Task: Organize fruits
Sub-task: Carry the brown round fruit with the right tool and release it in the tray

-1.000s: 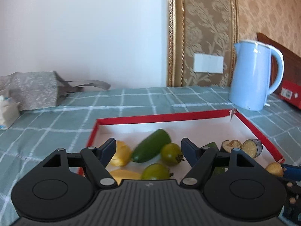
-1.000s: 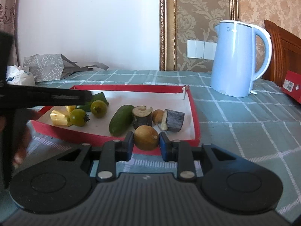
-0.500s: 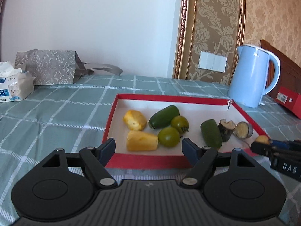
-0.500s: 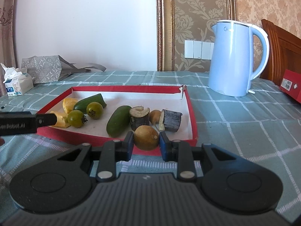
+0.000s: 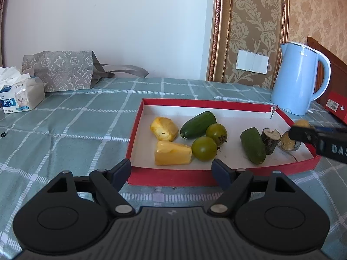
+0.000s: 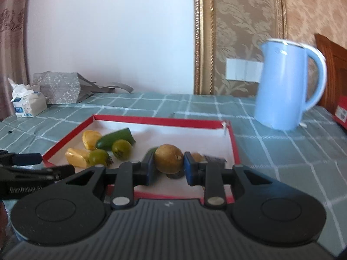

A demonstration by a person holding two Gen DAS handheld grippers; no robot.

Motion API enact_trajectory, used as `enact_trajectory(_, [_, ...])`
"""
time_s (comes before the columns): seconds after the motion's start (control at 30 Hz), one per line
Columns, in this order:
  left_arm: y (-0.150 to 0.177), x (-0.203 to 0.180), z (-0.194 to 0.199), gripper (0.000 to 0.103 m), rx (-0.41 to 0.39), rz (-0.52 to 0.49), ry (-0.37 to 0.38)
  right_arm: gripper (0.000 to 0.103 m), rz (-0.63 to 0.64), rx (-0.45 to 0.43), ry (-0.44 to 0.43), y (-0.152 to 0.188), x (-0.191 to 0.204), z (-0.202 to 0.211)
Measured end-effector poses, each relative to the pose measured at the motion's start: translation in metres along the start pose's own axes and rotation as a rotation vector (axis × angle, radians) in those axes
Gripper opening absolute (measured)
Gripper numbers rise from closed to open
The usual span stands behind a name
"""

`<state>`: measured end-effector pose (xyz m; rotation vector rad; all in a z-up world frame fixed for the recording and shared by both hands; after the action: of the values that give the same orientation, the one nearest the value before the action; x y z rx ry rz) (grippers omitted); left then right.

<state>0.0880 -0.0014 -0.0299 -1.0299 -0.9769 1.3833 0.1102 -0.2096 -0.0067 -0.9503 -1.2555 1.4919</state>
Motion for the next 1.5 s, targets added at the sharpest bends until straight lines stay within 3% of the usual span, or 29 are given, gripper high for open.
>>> enact_trajectory(0.47, [0.002, -0.003, 0.002, 0.082, 0.039, 0.026, 0.049, 0.027, 0.11, 0.1, -0.099, 0.001, 0.045, -0.053])
enact_trajectory(0.7, [0.002, -0.003, 0.002, 0.082, 0.044, 0.028, 0.05, 0.027, 0.175, 0.159, -0.1, 0.012, 0.06, -0.073])
enact_trajectory(1.5, [0.011, -0.004, 0.013, 0.082, 0.081, 0.035, 0.086, 0.03, 0.203, 0.199, -0.053, 0.012, 0.067, -0.104])
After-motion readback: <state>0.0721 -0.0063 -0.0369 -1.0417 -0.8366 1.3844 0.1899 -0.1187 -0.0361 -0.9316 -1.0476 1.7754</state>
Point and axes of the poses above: each gripper's, at about its wrist camera, not at the fingertips, and z roughly against the way its jaws point, x to its left, y to its underside, the point moved 5 cm from there along -z, roughly the way its jaws point, and after that the axes turned 14 degrees about -x, right-handed, at the moved point
